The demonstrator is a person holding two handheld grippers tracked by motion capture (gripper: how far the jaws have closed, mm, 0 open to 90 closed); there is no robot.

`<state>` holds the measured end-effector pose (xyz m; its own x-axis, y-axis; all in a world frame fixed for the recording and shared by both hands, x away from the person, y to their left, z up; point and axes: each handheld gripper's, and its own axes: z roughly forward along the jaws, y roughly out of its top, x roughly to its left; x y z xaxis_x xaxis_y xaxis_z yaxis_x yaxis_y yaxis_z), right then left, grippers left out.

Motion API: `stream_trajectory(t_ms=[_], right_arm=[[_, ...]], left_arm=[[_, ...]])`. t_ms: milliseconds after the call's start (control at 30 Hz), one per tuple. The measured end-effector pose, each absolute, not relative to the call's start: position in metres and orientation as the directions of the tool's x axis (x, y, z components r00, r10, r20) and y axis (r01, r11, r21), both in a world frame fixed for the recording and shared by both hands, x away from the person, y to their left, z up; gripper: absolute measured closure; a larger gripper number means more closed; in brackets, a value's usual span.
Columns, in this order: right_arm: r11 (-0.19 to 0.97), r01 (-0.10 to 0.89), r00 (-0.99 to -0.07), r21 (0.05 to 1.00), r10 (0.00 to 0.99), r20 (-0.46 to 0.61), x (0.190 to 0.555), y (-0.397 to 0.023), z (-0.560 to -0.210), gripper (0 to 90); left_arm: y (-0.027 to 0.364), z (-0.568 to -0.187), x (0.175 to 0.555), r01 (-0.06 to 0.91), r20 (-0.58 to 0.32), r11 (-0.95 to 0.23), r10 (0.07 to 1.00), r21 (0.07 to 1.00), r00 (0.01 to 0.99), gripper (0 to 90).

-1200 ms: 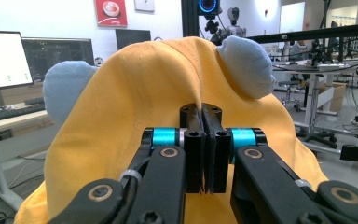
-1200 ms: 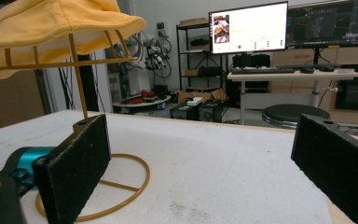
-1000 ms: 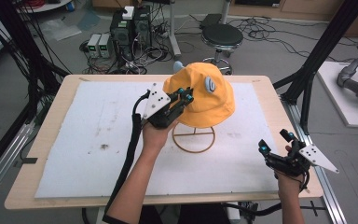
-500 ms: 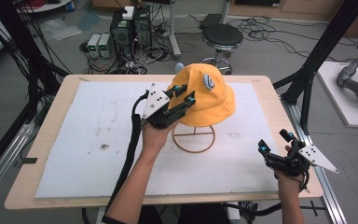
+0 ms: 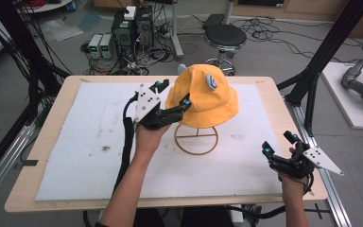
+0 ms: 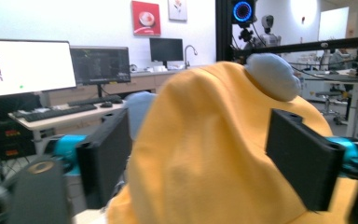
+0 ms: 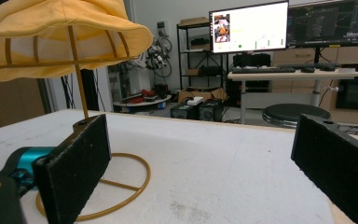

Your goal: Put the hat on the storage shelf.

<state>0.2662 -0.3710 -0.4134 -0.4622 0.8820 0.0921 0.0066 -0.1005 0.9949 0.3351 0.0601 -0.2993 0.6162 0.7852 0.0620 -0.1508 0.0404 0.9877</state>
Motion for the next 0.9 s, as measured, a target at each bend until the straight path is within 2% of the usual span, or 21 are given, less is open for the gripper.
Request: stream_trajectory(t_ms=[67, 167, 667, 900], right_arm=[[-0.097, 0.002, -0.462, 0.995, 0.882, 0.087, 0.267, -0.371, -0.413, 4.2], [-0.092, -0.009, -0.465, 0.996, 0.882, 0.078, 0.266, -0.37, -0.413, 4.2], [-0.097, -0.022, -0.453, 0.995, 0.888, 0.076, 0.266, -0.371, -0.413, 4.2], [-0.092, -0.023, -0.461, 0.995, 0.884, 0.071, 0.265, -0.369, -0.413, 4.2]], left_arm=[[0.071, -0.298, 0.332, -0.161, 0.069, 0.037, 0.795, 0.986, 0.603, 17.2], [0.088, -0.297, 0.326, -0.166, 0.078, 0.023, 0.812, 0.986, 0.579, 15.7], [0.192, -0.322, 0.288, -0.121, 0.027, 0.028, 0.901, 0.992, 0.434, 15.4], [0.231, -0.341, 0.269, -0.088, -0.015, 0.055, 0.913, 0.995, 0.409, 15.5]])
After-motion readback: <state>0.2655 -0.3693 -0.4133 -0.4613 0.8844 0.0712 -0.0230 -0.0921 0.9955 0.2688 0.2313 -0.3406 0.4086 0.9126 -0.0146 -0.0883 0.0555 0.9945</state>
